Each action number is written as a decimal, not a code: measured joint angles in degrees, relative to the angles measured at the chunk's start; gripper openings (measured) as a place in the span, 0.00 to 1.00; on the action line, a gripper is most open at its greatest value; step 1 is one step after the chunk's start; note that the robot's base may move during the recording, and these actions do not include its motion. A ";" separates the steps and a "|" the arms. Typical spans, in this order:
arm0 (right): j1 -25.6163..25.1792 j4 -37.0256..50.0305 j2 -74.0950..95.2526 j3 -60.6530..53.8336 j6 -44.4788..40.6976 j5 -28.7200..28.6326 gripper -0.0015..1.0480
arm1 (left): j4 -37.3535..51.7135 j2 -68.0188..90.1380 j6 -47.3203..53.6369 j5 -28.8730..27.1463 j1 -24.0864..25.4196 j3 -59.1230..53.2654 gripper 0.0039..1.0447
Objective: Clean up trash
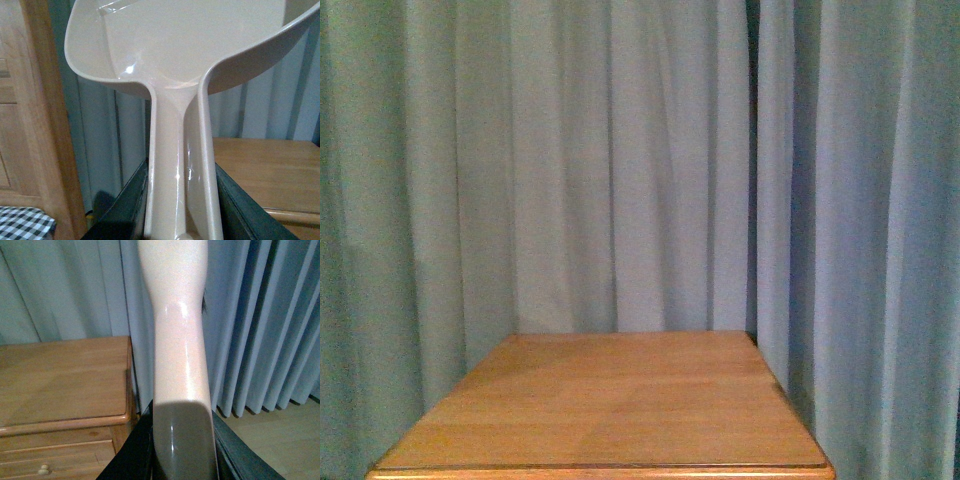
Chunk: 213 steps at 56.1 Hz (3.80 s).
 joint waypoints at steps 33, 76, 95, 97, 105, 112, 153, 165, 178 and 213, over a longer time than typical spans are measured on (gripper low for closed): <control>0.17 0.00 0.33 -0.15 0.39 -0.37 0.19 | -0.02 -0.20 -0.26 -0.70 0.15 -0.13 0.27; 0.22 -0.02 0.20 -0.17 0.39 -0.35 0.19 | -0.07 -0.24 -0.39 -0.50 0.15 -0.15 0.27; 0.35 -0.02 0.57 -0.17 0.35 -1.03 0.19 | -0.09 -0.33 -0.42 -1.16 0.17 -0.15 0.27; 0.37 -0.02 0.68 -0.17 0.35 -1.07 0.19 | -0.09 -0.44 -0.50 -1.51 0.22 -0.15 0.27; 0.33 0.00 0.48 -0.17 0.39 -0.48 0.19 | -13.18 1.33 -1.40 8.96 3.85 3.96 0.27; 0.28 0.00 0.37 -0.17 0.39 -0.33 0.19 | -17.79 10.05 1.90 17.68 6.58 5.44 0.27; 0.28 0.00 0.22 -0.17 0.39 -0.46 0.19 | -2.56 66.69 49.79 21.86 4.74 22.99 0.27; 0.28 0.00 0.22 -0.17 0.39 -0.46 0.19 | -2.16 72.00 51.15 20.85 3.50 26.38 0.27; 0.28 0.00 0.22 -0.17 0.39 -0.46 0.19 | -1.57 76.26 50.05 21.03 2.40 28.48 0.27; -2.38 -12.55 4.63 4.94 2.03 -4.02 0.19 | -4.90 79.49 50.21 21.40 2.78 30.67 0.27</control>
